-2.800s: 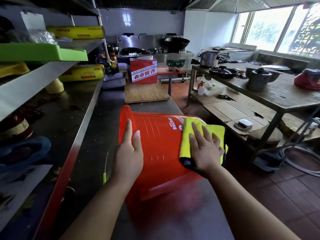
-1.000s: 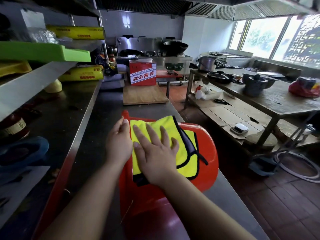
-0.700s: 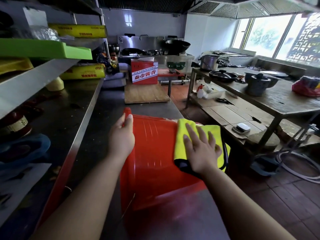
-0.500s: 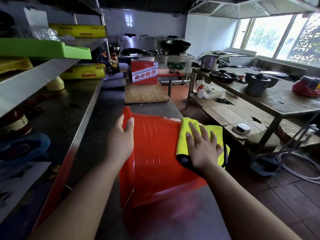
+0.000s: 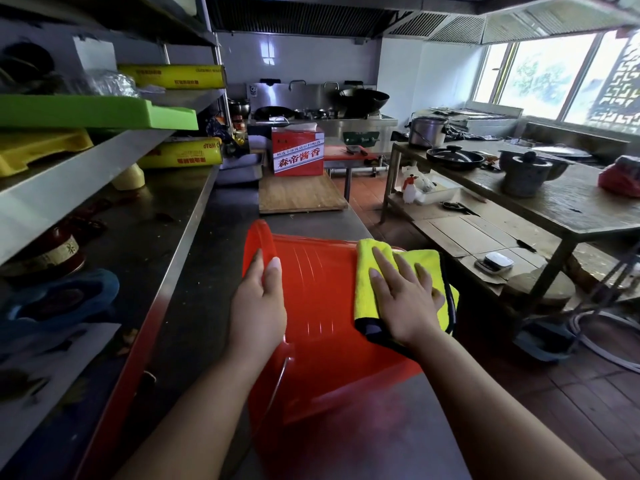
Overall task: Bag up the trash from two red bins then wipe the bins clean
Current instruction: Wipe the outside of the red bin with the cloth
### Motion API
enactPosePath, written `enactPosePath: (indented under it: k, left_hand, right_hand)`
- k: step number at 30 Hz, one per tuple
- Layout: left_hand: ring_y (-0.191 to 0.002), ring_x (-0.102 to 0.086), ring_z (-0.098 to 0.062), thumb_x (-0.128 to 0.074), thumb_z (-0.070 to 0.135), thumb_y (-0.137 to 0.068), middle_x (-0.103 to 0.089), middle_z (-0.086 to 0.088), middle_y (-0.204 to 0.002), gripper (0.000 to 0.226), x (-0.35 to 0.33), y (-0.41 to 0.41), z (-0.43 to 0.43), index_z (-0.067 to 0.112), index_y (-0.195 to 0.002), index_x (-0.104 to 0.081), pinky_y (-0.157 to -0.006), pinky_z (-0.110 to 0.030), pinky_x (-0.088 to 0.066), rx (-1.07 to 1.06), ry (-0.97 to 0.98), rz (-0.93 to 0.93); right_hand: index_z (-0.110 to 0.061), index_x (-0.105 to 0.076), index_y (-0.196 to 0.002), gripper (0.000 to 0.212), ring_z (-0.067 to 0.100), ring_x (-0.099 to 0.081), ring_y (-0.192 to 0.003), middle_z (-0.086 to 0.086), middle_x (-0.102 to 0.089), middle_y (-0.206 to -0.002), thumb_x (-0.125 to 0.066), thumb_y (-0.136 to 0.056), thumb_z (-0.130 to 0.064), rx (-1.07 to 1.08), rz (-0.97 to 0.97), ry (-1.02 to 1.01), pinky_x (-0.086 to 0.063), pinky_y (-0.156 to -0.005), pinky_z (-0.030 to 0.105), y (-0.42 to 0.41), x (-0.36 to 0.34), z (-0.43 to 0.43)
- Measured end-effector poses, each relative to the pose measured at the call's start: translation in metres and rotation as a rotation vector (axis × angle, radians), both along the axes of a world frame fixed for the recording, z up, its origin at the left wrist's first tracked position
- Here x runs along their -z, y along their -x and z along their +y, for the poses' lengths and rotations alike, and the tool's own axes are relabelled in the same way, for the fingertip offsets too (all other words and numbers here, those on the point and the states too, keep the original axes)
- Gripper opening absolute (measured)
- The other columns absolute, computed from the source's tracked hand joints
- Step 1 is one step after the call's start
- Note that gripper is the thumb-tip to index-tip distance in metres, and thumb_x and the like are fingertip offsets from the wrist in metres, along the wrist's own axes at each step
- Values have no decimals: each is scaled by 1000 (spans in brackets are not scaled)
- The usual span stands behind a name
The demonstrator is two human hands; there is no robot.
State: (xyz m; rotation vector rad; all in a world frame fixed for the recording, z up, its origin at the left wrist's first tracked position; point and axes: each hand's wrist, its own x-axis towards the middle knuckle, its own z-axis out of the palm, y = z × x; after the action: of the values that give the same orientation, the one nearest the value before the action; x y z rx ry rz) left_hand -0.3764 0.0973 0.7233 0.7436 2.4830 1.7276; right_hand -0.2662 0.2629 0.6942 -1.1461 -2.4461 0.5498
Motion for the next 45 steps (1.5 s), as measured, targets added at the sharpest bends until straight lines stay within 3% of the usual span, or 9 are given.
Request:
enactPosePath:
  k: [5, 11, 21, 24, 27, 32, 36, 40, 45]
  left_hand:
    - [-122, -50, -19, -32, 43, -99, -51, -5, -137, 49, -16, 10, 4, 21, -143, -38, -82, -24, -37, -37, 2, -82]
    - [-123, -48, -25, -29, 41, -101, -51, -9, -137, 47, -20, 24, 14, 16, -139, -43, -89, -29, -36, -82, -11, -168]
    - [-114, -50, -23, -32, 40, -100, -56, -7, -126, 44, -21, 32, 12, 18, -133, -50, -79, -24, -30, -72, -26, -169]
    - [-89, -56, -15, -32, 37, -101, -58, 1, -91, 42, -22, 33, 14, 13, -125, -56, -60, -26, -28, -81, -25, -147]
    - [-62, -39, 4, -28, 41, -101, -41, 14, -71, 42, -20, 31, 17, 17, -126, -53, -52, -15, -27, -88, 16, -140]
    - [-62, -38, 4, -26, 44, -100, -41, 15, -73, 45, -18, 33, 19, 19, -130, -50, -52, -16, -28, -105, 7, -149]
    - [-67, -46, -4, -28, 43, -101, -48, 8, -75, 44, -21, 36, 21, 16, -120, -56, -54, -23, -30, -113, 1, -151]
    - [-87, -45, -14, -29, 42, -101, -58, -8, -110, 46, -25, 39, 20, 13, -126, -55, -73, -25, -28, -118, 5, -163]
    - [-92, -51, -17, -30, 42, -100, -59, -7, -112, 47, -24, 40, 21, 13, -129, -52, -75, -27, -31, -103, 14, -134]
  right_hand:
    - [-56, -21, -142, 46, 25, -8, -143, -13, -21, -156, -20, -96, -61, -34, -48, -5, -9, -106, 52, 8, -18, -6]
    - [-56, -16, -143, 45, 26, -5, -145, -13, -18, -157, -17, -99, -56, -156, -50, -59, -6, -110, 54, 44, -29, -52]
    - [-59, -14, -142, 45, 22, -3, -145, -18, -14, -157, -20, -97, -60, -324, -57, -141, -4, -110, 47, 50, -26, -66]
    - [-60, -16, -140, 45, 21, -6, -145, -17, -17, -156, -23, -95, -61, -152, -60, -72, -6, -111, 48, 33, -15, -32]
    - [-61, -19, -139, 45, 23, -10, -143, -15, -20, -156, -24, -95, -60, 47, -53, -17, -10, -110, 50, 10, -4, 2]
    - [-59, -18, -141, 45, 26, -4, -144, -12, -15, -157, -21, -96, -59, 125, -56, 94, -9, -108, 53, 11, -8, 3]
    - [-59, -14, -142, 45, 26, -2, -144, -13, -12, -158, -20, -97, -59, -50, -62, 23, -8, -108, 53, 39, -22, -39]
    - [-59, -11, -142, 45, 27, 2, -144, -14, -9, -159, -19, -98, -58, -271, -54, -55, -3, -109, 53, 60, -28, -81]
    - [-63, -12, -140, 45, 24, 0, -144, -18, -10, -158, -20, -95, -63, -287, -31, -83, -3, -107, 48, 52, -21, -64]
